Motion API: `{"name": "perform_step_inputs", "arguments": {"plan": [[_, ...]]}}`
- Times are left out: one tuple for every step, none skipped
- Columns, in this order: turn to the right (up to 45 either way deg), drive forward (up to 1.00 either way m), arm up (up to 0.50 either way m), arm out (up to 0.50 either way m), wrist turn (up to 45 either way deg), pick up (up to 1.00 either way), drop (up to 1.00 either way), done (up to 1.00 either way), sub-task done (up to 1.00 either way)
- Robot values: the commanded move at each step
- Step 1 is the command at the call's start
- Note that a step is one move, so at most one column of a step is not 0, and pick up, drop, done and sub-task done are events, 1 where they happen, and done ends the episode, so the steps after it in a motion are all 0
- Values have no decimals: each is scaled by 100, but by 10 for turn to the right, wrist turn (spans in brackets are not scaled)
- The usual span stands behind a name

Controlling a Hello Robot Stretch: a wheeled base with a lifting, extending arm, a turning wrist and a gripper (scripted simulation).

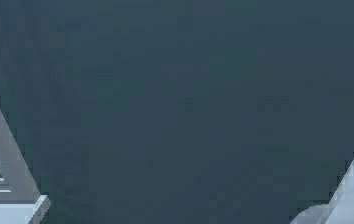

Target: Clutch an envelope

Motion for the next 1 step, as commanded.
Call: {"name": "perform_step_inputs", "arguments": {"plan": [[0,0,-30,0,0,0,0,0,0]]}}
